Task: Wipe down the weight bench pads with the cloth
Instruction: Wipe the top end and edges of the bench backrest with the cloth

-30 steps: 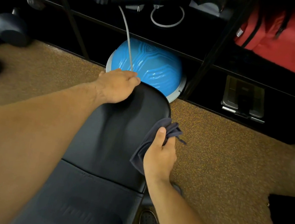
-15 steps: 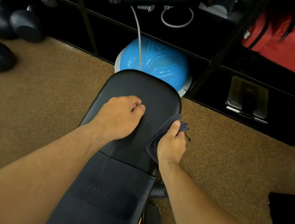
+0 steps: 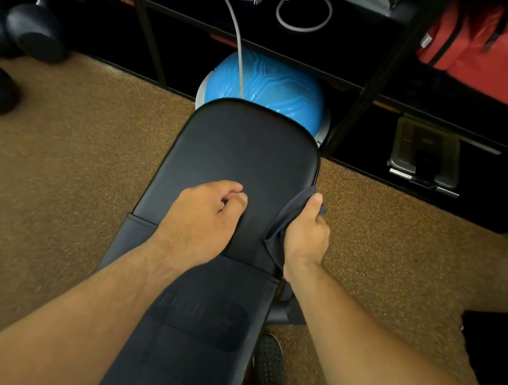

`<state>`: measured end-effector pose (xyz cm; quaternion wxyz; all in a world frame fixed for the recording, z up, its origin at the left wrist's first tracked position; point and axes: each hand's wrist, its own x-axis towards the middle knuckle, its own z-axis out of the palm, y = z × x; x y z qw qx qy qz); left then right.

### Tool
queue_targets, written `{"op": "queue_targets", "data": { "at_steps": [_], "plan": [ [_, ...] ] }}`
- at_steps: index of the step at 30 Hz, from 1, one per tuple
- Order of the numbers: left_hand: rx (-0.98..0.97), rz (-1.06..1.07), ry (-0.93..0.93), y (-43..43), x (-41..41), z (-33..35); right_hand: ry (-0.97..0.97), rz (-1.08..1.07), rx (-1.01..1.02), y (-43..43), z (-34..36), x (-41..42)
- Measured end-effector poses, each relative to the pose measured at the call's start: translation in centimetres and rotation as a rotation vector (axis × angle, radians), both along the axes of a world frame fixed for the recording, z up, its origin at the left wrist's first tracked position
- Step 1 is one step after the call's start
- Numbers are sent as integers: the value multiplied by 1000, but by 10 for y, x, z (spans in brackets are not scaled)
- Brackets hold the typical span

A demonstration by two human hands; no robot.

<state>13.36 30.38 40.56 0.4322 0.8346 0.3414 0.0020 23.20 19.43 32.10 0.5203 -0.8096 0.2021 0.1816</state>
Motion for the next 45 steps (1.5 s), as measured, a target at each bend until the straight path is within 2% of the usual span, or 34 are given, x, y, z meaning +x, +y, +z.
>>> {"op": "queue_targets", "data": {
  "at_steps": [6, 10, 16, 23, 27, 32, 36, 39, 40, 43, 45],
  "plan": [
    [-43, 21, -37, -12, -5, 1, -202, 181, 0, -11, 8, -29],
    [-86, 0, -34, -21, -8, 5, -201, 283, 24, -28, 5, -45],
    [-107, 70, 2, -12, -27, -2, -209, 244, -121, -18, 2, -25],
    [-133, 114, -14, -15, -43, 7, -359, 465, -429, -34, 18, -23],
    [-120, 172, -6, -16, -53, 10, -477, 517, -352, -54, 27, -36],
    [-117, 225, -28, -38, -64, 7, -268, 482, -215, -58, 20, -64],
    [-132, 294, -77, -46, -74, -4, -75, 128, 77, -45, 1, -103],
    [-136, 351, -122, -47, -79, -15, 0, -27, 193, -39, -9, -111],
    [-131, 363, -131, -48, -80, -17, 91, -64, 260, -38, -18, -106],
    [-143, 371, -149, -55, -78, -21, 389, -100, 460, -35, -37, -78],
    [-141, 363, -156, -61, -77, -22, 367, -57, 513, -32, -40, -57]
  ]
}}
